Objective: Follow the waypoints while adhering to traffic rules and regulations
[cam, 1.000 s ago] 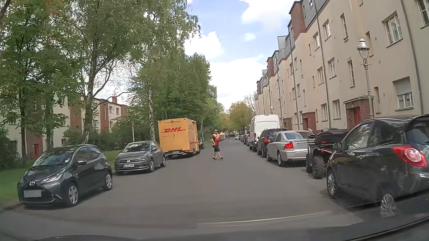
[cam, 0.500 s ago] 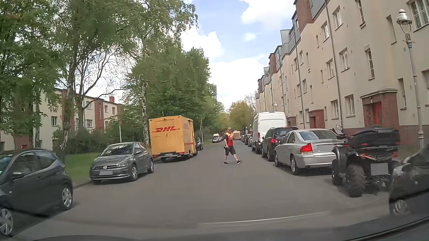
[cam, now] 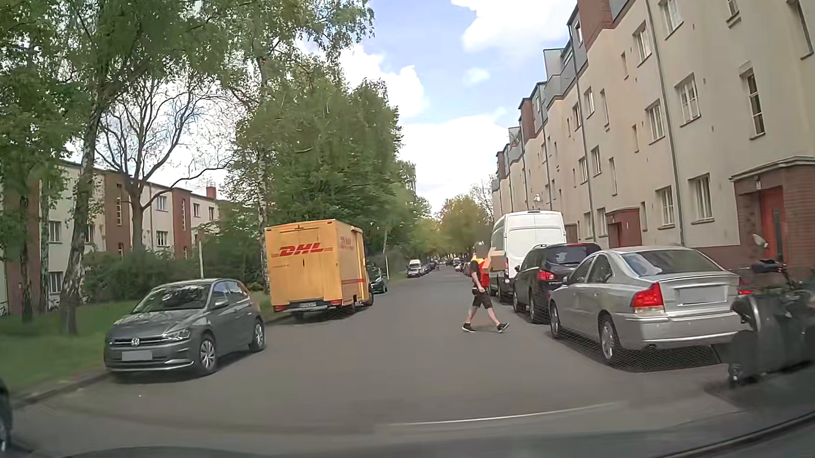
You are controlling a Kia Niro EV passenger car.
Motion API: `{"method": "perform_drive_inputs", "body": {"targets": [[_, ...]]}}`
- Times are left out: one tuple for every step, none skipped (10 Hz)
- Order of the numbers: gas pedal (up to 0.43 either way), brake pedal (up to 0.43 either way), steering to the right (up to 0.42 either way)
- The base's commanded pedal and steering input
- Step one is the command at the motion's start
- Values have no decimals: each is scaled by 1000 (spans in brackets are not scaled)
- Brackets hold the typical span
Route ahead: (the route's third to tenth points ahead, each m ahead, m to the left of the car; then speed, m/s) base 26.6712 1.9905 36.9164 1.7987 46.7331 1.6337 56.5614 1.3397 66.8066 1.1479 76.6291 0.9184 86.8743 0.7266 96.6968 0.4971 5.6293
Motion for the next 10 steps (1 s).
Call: {"method": "perform_drive_inputs", "body": {"targets": [[47, 18, -21], [47, 18, -15], [47, 18, -4], [47, 18, 11], [59, 18, 21], [59, 18, 27], [59, 18, 25], [67, 18, 22], [79, 18, 18], [79, 18, 15]]}}
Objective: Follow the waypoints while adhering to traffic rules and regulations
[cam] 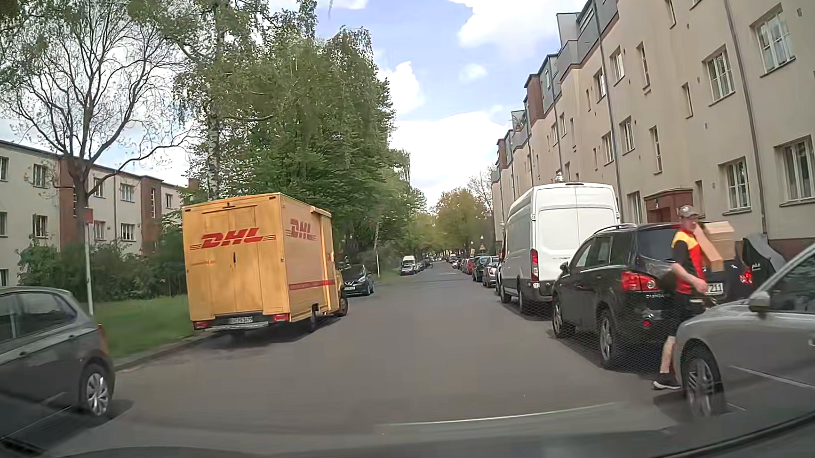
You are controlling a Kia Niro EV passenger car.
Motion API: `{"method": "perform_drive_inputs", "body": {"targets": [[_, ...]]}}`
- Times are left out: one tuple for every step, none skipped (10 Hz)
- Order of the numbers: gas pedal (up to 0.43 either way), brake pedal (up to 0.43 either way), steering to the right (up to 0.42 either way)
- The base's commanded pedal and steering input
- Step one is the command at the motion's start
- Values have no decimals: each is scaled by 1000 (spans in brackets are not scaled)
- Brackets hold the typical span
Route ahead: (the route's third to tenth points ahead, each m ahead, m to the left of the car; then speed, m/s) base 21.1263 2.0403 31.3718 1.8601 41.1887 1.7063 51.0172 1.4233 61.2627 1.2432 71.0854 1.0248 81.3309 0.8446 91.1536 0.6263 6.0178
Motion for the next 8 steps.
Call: {"method": "perform_drive_inputs", "body": {"targets": [[79, 18, 11], [79, 18, 9], [79, 18, 4], [79, 18, 2], [79, 18, 1], [79, 18, 1], [79, 18, 1], [79, 18, 1]]}}
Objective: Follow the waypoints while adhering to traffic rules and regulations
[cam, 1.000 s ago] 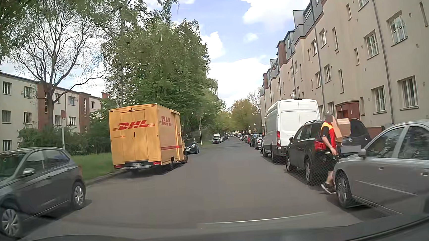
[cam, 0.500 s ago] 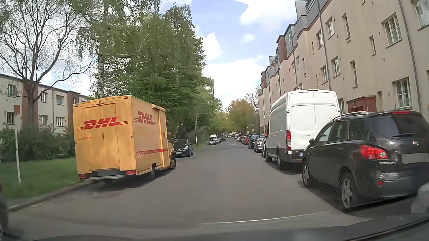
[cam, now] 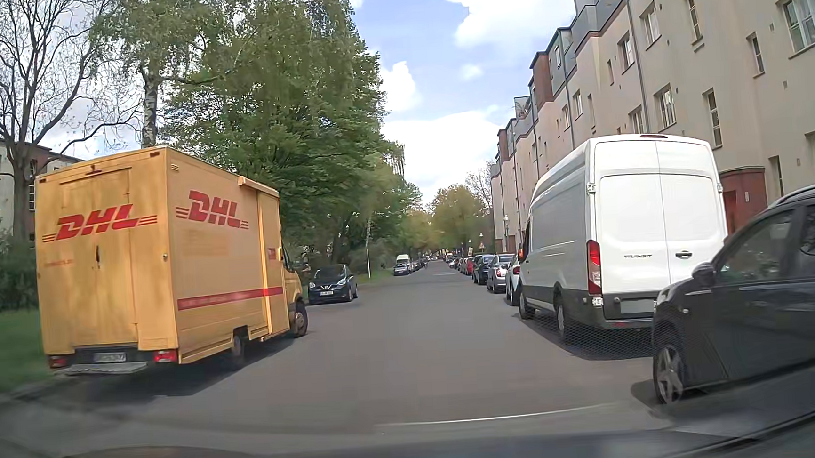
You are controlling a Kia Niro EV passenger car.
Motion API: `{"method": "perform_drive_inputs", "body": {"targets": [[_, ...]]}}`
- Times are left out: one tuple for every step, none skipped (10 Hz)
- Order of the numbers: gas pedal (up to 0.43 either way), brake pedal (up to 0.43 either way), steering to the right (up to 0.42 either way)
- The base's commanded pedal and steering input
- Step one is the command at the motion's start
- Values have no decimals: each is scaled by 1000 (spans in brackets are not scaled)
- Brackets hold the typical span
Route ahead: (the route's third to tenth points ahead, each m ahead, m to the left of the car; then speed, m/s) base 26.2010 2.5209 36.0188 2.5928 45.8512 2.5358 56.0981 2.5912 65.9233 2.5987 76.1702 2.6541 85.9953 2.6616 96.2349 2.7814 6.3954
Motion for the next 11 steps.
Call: {"method": "perform_drive_inputs", "body": {"targets": [[79, 18, 1], [79, 18, 1], [79, 18, 1], [79, 18, 2], [79, 18, 5], [79, 18, 5], [79, 18, 4], [79, 18, 4], [79, 18, 4], [79, 18, 4], [79, 18, 3]]}}
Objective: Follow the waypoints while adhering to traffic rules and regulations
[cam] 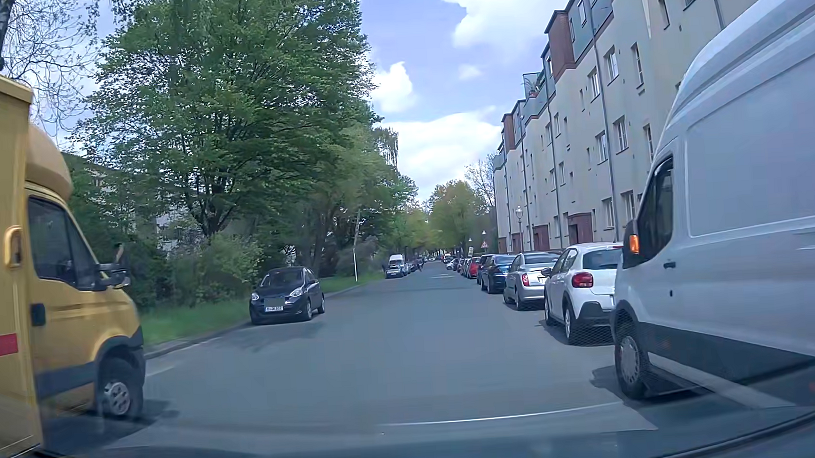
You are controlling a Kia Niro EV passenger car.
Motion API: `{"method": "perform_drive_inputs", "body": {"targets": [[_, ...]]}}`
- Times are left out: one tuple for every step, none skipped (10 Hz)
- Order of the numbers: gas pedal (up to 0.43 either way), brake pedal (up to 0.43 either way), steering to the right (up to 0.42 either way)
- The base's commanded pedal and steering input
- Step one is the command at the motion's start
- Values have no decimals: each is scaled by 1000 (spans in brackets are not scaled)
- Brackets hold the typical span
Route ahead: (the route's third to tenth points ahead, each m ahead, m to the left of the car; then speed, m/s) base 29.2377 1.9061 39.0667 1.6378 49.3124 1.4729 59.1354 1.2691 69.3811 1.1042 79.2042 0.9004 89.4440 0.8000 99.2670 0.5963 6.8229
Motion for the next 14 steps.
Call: {"method": "perform_drive_inputs", "body": {"targets": [[79, 18, 3], [79, 18, 3], [79, 18, 1], [79, 18, -1], [79, 18, -5], [79, 18, -4], [79, 18, -2], [79, 18, 0], [79, 18, 5], [79, 18, 6], [79, 18, 6], [79, 18, 5], [79, 18, 5], [79, 18, 5]]}}
